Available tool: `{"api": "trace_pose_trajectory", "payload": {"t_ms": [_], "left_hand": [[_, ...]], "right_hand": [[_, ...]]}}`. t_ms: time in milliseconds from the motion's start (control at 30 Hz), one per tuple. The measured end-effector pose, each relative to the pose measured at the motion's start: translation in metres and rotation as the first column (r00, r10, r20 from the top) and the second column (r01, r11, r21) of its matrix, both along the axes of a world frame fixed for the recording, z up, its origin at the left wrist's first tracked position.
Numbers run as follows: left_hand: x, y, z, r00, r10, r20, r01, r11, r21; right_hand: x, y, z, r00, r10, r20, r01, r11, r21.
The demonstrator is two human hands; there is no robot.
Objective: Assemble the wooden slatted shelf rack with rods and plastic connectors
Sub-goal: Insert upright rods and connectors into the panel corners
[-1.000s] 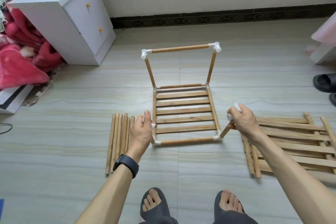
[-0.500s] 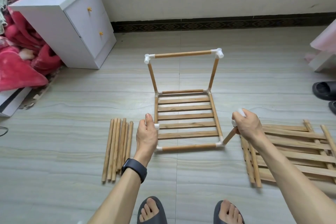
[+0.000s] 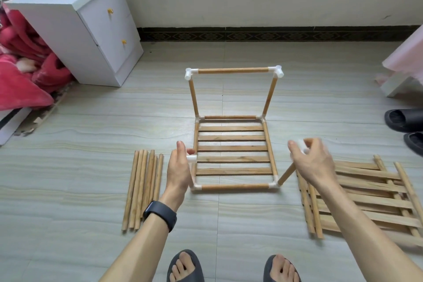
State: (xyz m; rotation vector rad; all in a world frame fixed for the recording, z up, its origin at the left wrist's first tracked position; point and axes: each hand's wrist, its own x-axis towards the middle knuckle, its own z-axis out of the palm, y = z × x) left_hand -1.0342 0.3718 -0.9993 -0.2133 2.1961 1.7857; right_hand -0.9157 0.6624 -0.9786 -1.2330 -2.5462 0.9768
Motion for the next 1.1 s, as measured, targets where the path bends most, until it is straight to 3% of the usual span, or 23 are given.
{"api": "trace_pose_trajectory", "payload": {"t_ms": [67,133,233,333,467,567,700,833,967,1100], "left_hand": [[-0.001,-0.026,-0.006,0.999,0.033,0.012,-0.034,0.997,0.064],[-0.004,-0.058,-0.02,0.995,0.103,0.005,-0.103,0.994,0.029],[-0.008,-0.109,-0.056,0.986,0.155,0.061,-0.133,0.953,-0.274],[-0.013,-0.154,-0.095,0.972,0.126,0.201,0.011,0.822,-0.57],[-0.02,-0.186,-0.136,0.94,0.118,0.321,0.154,0.693,-0.705],[-0.026,-0.195,-0.161,0.911,0.137,0.388,0.223,0.629,-0.745],[-0.029,-0.198,-0.178,0.93,0.175,0.323,0.181,0.546,-0.818],[-0.031,-0.201,-0.187,0.928,0.161,0.337,0.181,0.595,-0.783],[-0.041,-0.211,-0.177,0.89,0.235,0.39,0.076,0.768,-0.636],[-0.045,-0.2,-0.121,0.938,0.2,0.283,-0.068,0.907,-0.416]], "right_hand": [[0.004,-0.024,0.008,0.984,0.071,-0.163,-0.013,0.942,0.335],[-0.005,-0.061,0.018,0.926,0.272,-0.262,-0.122,0.872,0.475],[-0.032,-0.124,0.022,0.824,0.54,-0.17,-0.437,0.798,0.415],[-0.072,-0.183,0.017,0.684,0.729,-0.033,-0.644,0.625,0.441],[-0.116,-0.22,0.0,0.569,0.797,0.203,-0.78,0.445,0.44],[-0.125,-0.222,-0.016,0.593,0.79,0.154,-0.753,0.476,0.455],[-0.125,-0.22,-0.025,0.623,0.78,0.065,-0.693,0.511,0.509],[-0.121,-0.224,-0.024,0.635,0.77,0.07,-0.691,0.524,0.498],[-0.12,-0.222,-0.019,0.612,0.775,0.158,-0.754,0.511,0.413],[-0.12,-0.22,0.004,0.546,0.815,0.192,-0.838,0.532,0.125]]}}
